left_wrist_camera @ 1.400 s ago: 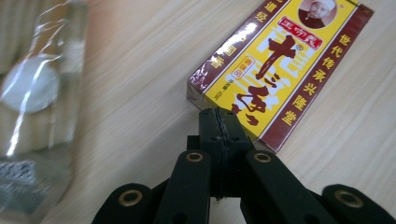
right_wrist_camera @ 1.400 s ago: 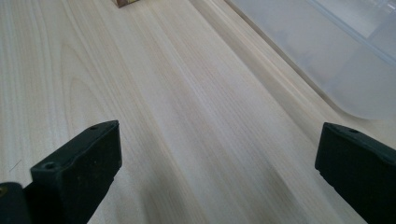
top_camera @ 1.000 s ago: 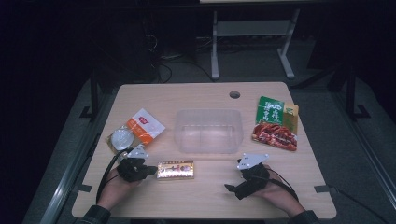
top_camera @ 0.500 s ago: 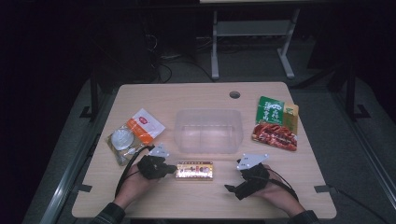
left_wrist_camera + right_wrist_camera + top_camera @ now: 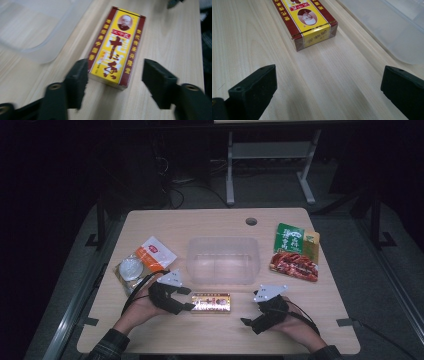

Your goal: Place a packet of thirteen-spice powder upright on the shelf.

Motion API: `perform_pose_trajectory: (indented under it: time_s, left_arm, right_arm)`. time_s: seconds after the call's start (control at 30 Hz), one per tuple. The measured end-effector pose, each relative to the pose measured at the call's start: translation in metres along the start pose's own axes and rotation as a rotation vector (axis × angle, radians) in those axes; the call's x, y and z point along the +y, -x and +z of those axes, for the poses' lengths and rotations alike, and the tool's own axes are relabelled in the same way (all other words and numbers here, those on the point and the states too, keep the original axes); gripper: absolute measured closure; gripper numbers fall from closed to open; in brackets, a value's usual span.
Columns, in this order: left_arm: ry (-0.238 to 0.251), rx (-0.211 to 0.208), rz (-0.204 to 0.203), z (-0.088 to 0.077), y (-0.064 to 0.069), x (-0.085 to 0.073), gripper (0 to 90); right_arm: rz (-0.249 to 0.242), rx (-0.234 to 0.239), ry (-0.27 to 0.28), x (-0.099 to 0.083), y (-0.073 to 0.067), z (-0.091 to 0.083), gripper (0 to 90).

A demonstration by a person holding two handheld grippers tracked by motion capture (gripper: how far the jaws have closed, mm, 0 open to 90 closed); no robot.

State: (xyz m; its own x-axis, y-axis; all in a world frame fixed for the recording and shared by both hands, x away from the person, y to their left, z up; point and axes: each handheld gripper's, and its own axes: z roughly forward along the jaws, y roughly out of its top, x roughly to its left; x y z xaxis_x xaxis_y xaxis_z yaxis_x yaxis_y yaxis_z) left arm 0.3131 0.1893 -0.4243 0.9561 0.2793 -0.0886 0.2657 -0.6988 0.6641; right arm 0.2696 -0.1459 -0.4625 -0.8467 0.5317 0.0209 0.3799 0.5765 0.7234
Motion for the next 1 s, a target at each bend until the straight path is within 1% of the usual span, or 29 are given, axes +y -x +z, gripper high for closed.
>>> perform_pose_trajectory:
  time_s: [0.03, 0.07, 0.1, 0.17, 0.2, 0.23, 0.27, 0.3, 0.33, 0.37, 0.5, 0.67, 0.73, 0.83, 1.0]
  left_arm:
    - [-0.005, 0.004, 0.017, 0.002, 0.0, 0.001, 31.6]
    - [-0.005, 0.004, 0.017, 0.002, 0.0, 0.001, 29.1]
    - [-0.012, 0.004, 0.033, 0.005, 0.0, 0.003, 26.6]
    - [-0.02, -0.002, 0.059, 0.012, -0.003, 0.006, 24.2]
    - [-0.018, -0.007, 0.062, 0.015, -0.004, 0.007, 23.7]
    - [-0.02, -0.011, 0.075, 0.017, -0.005, 0.008, 23.7]
    - [-0.028, -0.018, 0.071, 0.019, -0.006, 0.008, 23.7]
    - [-0.042, -0.022, 0.083, 0.022, -0.007, 0.009, 23.7]
    - [-0.042, -0.022, 0.083, 0.022, -0.007, 0.009, 23.4]
    - [-0.062, -0.026, 0.1, 0.027, -0.007, 0.009, 23.2]
    - [-0.08, -0.038, 0.119, 0.034, -0.009, 0.009, 22.4]
    - [-0.1, -0.049, 0.123, 0.04, -0.012, 0.006, 22.8]
    - [-0.111, -0.057, 0.131, 0.041, -0.012, 0.005, 24.4]
    - [-0.122, -0.055, 0.131, 0.044, -0.012, 0.003, 25.8]
    - [-0.121, -0.055, 0.142, 0.044, -0.012, 0.001, 27.3]
  right_arm:
    - [0.001, 0.0, 0.0, 0.0, 0.0, 0.0, 0.0]
    - [0.001, 0.0, 0.0, 0.0, 0.0, 0.0, 0.0]
    - [0.002, 0.001, 0.0, 0.0, 0.0, 0.0, 0.1]
    - [0.001, 0.001, 0.0, 0.0, 0.0, 0.0, 0.1]
    - [0.001, 0.002, 0.0, 0.0, 0.0, 0.0, 0.1]
    - [0.001, 0.002, 0.0, 0.0, 0.0, 0.0, 0.1]
    - [0.0, 0.002, 0.001, 0.0, 0.0, 0.0, 0.1]
    - [0.001, 0.002, 0.001, 0.0, 0.0, -0.001, 0.1]
    - [0.001, 0.003, 0.002, 0.0, 0.0, -0.001, 0.1]
    - [0.001, 0.003, 0.003, 0.0, 0.0, -0.001, 0.1]
    - [0.001, 0.004, 0.003, 0.0, 0.0, -0.001, 0.1]
    - [0.0, 0.005, 0.001, 0.0, 0.0, -0.001, 0.1]
    - [0.001, 0.006, 0.0, 0.0, 0.0, -0.001, 0.1]
    - [0.002, 0.006, 0.0, 0.0, 0.0, -0.001, 0.1]
    - [0.001, 0.006, 0.001, 0.0, 0.0, -0.001, 0.1]
